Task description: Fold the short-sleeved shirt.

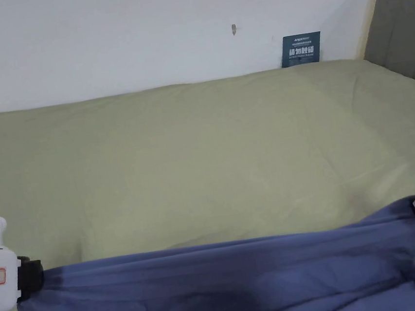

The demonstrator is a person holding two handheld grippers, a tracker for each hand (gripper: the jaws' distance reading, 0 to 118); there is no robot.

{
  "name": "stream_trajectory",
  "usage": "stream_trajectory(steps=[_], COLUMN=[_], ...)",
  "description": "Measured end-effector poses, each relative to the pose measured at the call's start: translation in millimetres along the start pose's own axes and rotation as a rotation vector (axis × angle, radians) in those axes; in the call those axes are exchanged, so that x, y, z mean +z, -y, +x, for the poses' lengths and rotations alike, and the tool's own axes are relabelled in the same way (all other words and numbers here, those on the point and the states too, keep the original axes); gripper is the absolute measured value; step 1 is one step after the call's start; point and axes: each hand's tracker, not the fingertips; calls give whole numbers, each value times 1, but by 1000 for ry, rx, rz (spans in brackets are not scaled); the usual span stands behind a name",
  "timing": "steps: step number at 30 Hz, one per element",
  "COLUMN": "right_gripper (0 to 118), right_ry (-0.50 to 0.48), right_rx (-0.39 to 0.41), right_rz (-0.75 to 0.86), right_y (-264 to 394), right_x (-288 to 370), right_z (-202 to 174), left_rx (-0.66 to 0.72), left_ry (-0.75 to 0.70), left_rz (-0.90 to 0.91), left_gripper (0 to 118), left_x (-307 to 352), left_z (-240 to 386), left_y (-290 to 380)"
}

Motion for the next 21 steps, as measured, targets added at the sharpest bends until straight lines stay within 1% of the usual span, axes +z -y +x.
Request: stream_trajectory(steps=[2,5,7,8,9,11,12,13,14,15,16,17,18,19,20,21], right_gripper=[0,0,0,0,0,0,0,10,35,69,79,74,71,71,69,59], right_ry=[-6,-3,3,7,13,6,18,19,18,30,74,94,84,96,87,71], right_rx=[-9,-23,-23,-35,-34,-27,-30,-38,-41,-40,-18,11,26,29,22,16], right_rz=[-46,-161,-228,-266,-272,-275,-254,-226,-228,-227,-227,-206,-165,-149,-119,-80], right_y=[36,88,119,130,138,147,149,148,145,139,136,131,126,119,112,104], right_x=[5,-6,-23,-31,-36,-42,-40,-38,-35,-30,-26,-20,-9,-2,5,13], right_z=[4,10,9,9,8,4,3,1,0,-2,-5,-9,-13,-14,-18,-24], left_rx=[-4,-69,-44,-43,-35,-71,-67,-63,-43,0,35,61,76,88,105,123], left_ry=[7,-26,-44,-31,-27,-55,-51,-44,-41,-36,-36,-27,-21,-10,-2,13], left_rz=[-44,-177,-210,-233,-250,-285,-277,-272,-264,-247,-240,-228,-199,-176,-158,-127], left_gripper=[5,5,5,5,5,5,6,11,23,54,78,89,89,89,89,88], left_x=[-3,-23,-37,-43,-45,-54,-55,-56,-55,-53,-51,-45,-39,-31,-24,-8], left_z=[-7,-11,-14,-14,-11,-6,-5,-9,-12,-15,-19,-24,-28,-31,-33,-26], left_y=[31,73,96,105,113,125,128,129,127,125,123,119,115,109,104,101])
